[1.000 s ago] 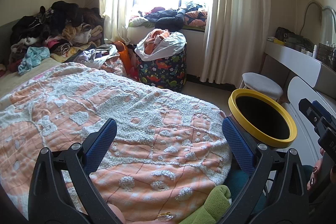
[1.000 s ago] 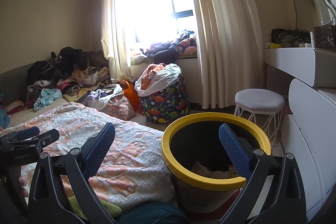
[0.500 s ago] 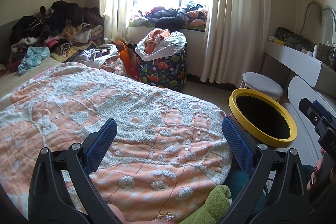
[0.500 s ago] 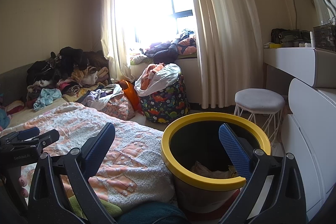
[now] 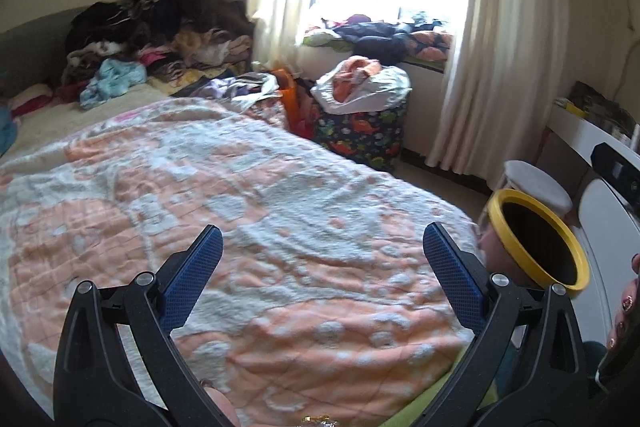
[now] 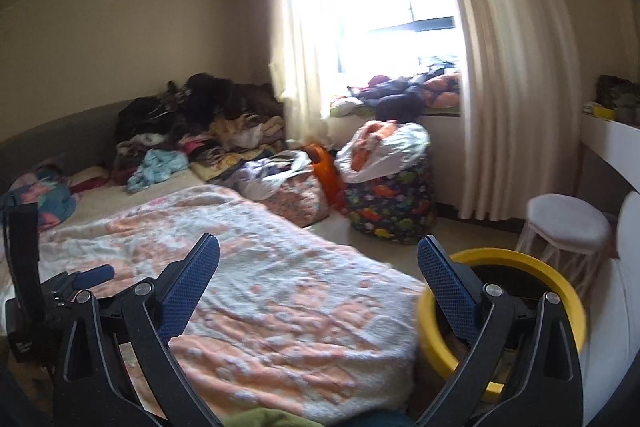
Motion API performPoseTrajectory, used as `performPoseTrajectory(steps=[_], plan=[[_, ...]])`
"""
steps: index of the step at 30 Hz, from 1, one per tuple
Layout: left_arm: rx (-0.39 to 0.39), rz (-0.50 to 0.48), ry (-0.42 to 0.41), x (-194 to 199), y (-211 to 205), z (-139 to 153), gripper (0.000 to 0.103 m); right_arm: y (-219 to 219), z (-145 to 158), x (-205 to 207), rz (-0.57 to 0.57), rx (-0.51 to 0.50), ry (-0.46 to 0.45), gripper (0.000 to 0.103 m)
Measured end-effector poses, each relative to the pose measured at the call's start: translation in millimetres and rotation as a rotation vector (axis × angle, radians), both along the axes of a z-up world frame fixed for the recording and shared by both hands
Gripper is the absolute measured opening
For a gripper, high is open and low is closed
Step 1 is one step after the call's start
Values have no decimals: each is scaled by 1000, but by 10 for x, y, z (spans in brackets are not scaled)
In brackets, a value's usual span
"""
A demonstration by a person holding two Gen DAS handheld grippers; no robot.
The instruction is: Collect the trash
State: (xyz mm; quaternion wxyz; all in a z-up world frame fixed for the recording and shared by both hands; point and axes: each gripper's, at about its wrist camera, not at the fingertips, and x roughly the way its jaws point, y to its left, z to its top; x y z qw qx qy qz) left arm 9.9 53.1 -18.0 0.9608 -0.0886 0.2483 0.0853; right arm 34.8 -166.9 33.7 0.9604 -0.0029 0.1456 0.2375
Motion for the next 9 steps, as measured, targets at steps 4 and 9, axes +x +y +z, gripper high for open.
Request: performPoseTrajectory(steps=[4, 9], plan=[[-50, 316, 123, -234, 989, -201, 92, 1250, -132, 227, 304, -149, 182, 96], [-50, 653, 302, -717, 2128, -635, 92, 2953, -908, 213, 597, -394, 403, 96]])
